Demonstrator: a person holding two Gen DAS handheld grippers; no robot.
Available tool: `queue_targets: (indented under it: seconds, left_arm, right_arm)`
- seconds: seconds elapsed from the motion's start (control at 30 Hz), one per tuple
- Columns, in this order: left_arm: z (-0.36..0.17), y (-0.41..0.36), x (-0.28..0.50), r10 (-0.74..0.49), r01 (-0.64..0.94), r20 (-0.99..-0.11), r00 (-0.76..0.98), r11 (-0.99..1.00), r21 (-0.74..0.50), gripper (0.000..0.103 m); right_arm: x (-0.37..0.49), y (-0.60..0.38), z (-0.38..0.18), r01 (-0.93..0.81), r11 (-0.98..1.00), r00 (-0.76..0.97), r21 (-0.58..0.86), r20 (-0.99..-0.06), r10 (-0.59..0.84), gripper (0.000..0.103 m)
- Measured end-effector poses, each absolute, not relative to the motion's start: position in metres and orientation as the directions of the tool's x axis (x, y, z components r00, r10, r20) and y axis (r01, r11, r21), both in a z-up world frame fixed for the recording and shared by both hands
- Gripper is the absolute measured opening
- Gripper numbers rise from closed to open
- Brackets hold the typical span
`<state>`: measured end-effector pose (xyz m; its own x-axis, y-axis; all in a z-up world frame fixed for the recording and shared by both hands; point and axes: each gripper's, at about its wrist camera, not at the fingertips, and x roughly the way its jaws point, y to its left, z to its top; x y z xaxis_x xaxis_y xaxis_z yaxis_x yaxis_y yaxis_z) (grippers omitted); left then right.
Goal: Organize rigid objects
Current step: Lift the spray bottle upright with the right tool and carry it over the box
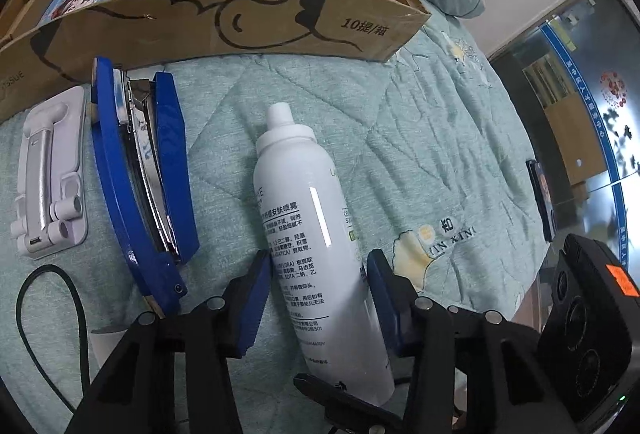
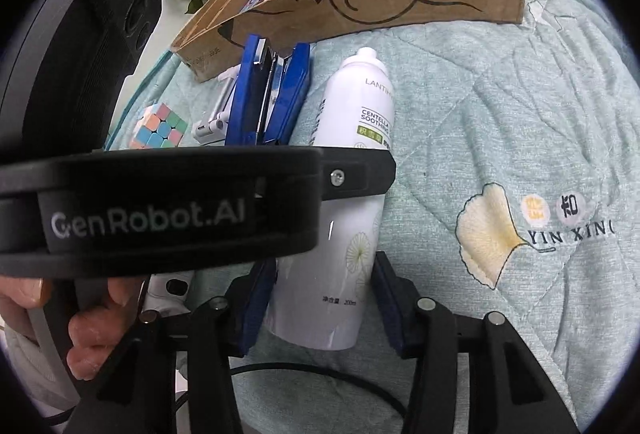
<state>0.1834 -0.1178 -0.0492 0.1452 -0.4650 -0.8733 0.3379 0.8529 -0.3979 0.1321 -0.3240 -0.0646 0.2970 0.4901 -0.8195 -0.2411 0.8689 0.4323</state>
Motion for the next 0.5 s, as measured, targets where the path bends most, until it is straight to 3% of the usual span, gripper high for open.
queue_targets:
  seconds: [0.13,0.5]
  left_arm:
    - [-0.027,-0.124,0.186,-0.506,0.352,-0.834,0.219,0.838,-0.417,0.045]
    - [0.125,-0.158,0.231,-0.585,0.539,-0.665,0.463,0.782,-0.313,0.044]
  right_arm:
    - [0.133,-0.326,-0.05,-0.221,0.868,0.365,0.444,-0.788,0.496,0.047]
    - [0.166,-0.345,0.07,-0.3,0.921,0.657,0.249,-0.646,0.389,0.047]
